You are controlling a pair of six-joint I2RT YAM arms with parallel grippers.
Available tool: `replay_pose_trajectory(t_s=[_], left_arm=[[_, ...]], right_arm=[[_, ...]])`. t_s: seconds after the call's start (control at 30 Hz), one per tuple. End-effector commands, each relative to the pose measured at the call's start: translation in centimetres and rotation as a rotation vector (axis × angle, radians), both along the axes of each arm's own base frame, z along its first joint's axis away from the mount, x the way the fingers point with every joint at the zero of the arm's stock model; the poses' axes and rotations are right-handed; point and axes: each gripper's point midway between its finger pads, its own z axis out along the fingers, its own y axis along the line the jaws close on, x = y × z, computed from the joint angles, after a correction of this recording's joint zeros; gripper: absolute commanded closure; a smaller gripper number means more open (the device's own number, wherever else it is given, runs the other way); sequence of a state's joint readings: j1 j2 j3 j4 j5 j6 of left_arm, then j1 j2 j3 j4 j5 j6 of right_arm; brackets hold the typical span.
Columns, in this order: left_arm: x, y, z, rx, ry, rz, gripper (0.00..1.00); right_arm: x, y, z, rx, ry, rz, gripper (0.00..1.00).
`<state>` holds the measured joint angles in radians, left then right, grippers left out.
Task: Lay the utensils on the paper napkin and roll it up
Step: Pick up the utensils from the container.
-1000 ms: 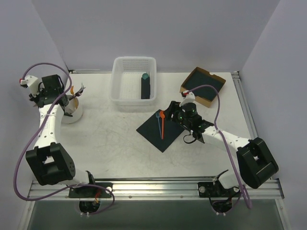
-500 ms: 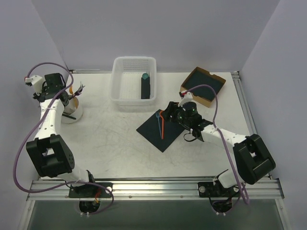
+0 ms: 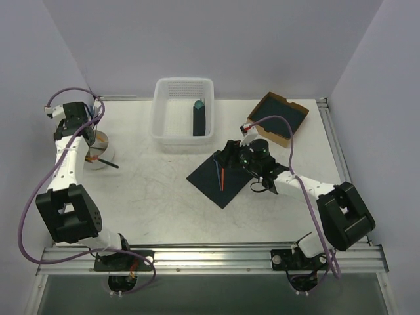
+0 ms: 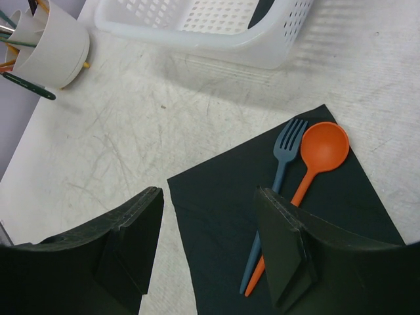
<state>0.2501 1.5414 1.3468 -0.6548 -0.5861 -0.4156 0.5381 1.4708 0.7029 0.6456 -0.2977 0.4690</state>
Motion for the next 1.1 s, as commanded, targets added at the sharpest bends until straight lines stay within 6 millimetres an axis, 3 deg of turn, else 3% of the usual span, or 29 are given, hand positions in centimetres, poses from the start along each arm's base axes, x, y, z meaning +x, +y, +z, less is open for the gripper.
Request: replay_pose_trajectory(t_s=[0.0,0.23,0.57,0.77,0.87,1.0,1.03,1.07], left_arm=[[-0.3,-1.8,0.9,-0.057,-0.011,-0.090,0.98],[-1.0,-2.5,0.6,-0.088,0.014,-0.110,0.98],[0.0,-3.7,2.1,-0.141,-0.065,-0.155,0.98],[-0.1,-4.0,1.7,-0.183,-0.060,-0.123,0.97],[0.2,-4.2,1.6,-0.191,-0.075,-0.132,0.98],[0.7,-4.3,0.9,-0.201,-0.063,-0.141,0.98],[0.8,-4.2,0.8,-0.201,-0.059,-0.142,0.98],[0.8,-4.3,0.7,-0.202,-0.057,-0.148,0.97]], right_arm=[[0.2,1.3,1.9,0.039,-0.064,0.055,0.42],[-0.1,1.7,2.0,0.048,-0.068,0.078,0.42],[-0.2,1.9,1.9,0.047,-0.067,0.088,0.42],[-0.4,2.2,1.9,0.046,-0.073,0.110,0.41],[-1.3,3.7,1.9,0.074,-0.087,0.202,0.38],[-4.0,8.6,1.5,0.022,-0.153,0.412,0.32],[-4.7,9.4,0.1,-0.029,-0.134,0.450,0.30],[-5.6,12.0,1.5,-0.032,-0.176,0.508,0.29]])
